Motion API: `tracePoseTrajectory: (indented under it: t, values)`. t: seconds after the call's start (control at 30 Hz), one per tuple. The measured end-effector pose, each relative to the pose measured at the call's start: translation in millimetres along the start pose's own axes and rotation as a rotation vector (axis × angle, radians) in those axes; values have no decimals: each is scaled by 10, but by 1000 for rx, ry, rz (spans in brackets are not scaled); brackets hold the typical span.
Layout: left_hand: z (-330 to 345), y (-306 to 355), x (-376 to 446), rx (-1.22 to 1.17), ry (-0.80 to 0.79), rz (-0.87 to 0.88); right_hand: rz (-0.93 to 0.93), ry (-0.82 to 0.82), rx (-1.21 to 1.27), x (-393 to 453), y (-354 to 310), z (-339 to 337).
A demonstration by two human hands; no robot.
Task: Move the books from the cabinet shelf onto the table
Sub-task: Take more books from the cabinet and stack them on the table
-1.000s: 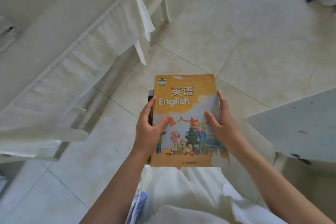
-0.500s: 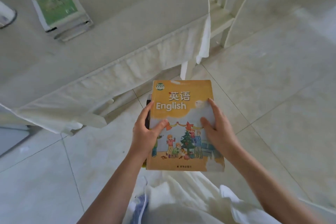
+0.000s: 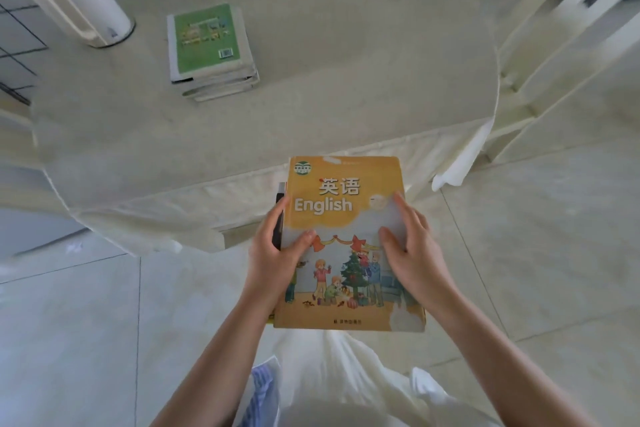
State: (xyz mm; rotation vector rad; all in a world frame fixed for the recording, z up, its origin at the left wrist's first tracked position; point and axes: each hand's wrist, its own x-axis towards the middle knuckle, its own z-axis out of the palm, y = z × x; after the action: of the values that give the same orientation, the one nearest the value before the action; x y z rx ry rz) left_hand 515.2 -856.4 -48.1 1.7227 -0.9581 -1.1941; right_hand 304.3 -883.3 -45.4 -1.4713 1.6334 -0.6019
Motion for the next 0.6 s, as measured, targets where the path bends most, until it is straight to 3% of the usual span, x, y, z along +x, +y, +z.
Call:
tracePoseTrajectory:
  t: [0.4, 0.6]
  values:
    - [-457, 552, 1503, -75, 37, 20, -136, -30, -86, 1448, -896, 268]
    - [-409, 691, 2016, -73, 85, 2, -119, -73, -99, 2061, -1024, 245]
